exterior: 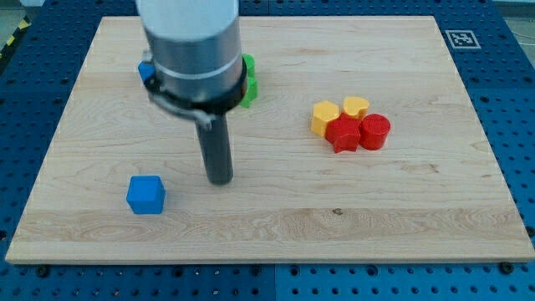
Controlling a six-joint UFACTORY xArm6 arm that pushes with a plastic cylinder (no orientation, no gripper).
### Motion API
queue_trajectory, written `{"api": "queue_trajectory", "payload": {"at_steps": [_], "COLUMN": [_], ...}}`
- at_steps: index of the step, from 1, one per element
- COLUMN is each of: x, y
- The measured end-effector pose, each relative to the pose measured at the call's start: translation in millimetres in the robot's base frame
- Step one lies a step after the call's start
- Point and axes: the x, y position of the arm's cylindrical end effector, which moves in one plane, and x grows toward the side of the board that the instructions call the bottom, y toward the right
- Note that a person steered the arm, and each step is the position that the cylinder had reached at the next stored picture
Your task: Move the blue cube slightly towards the top of the board
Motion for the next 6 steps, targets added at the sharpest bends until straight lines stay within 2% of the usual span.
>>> {"api": "queue_trajectory", "payload": {"at_steps": [1,2,3,4,5,6], "x": [44,73,69,32,24,24], "y": [-8,-46,-102,-99,-69,-63]}}
